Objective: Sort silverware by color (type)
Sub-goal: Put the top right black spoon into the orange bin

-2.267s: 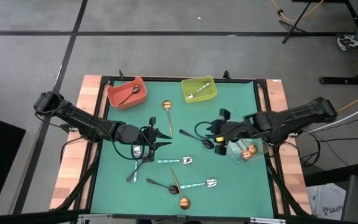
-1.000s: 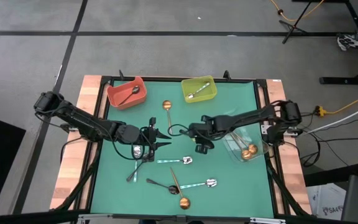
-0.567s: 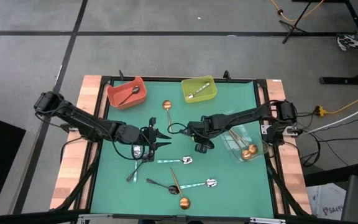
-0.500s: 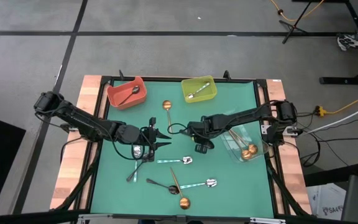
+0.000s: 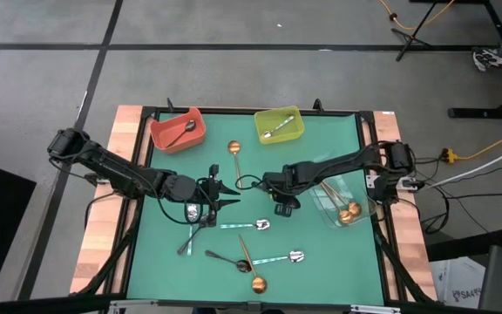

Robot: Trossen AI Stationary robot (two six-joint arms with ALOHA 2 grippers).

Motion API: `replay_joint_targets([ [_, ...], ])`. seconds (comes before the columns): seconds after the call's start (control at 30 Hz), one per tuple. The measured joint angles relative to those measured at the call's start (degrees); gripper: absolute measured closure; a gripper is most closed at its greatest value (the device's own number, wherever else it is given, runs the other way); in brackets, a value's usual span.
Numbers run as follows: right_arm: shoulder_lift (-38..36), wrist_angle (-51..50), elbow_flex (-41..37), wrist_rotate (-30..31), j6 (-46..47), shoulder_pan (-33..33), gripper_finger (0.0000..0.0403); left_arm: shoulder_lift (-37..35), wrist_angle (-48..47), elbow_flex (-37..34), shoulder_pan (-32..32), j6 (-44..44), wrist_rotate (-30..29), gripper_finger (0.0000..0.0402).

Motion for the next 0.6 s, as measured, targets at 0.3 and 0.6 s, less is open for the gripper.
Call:
replay_joint_targets([
  [0.3, 1.08, -0.11, -0.03, 0.00, -1.42, 0.00, 0.0292, 0.00, -0.02, 0.07, 0.02, 0.04, 0.00, 0.0321],
  [0.6, 1.08, 0.01, -0.03, -0.13, -2.58, 0.02, 0.0363, 0.00, 0.37, 0.07, -0.02, -0.02, 0.00, 0.0321],
])
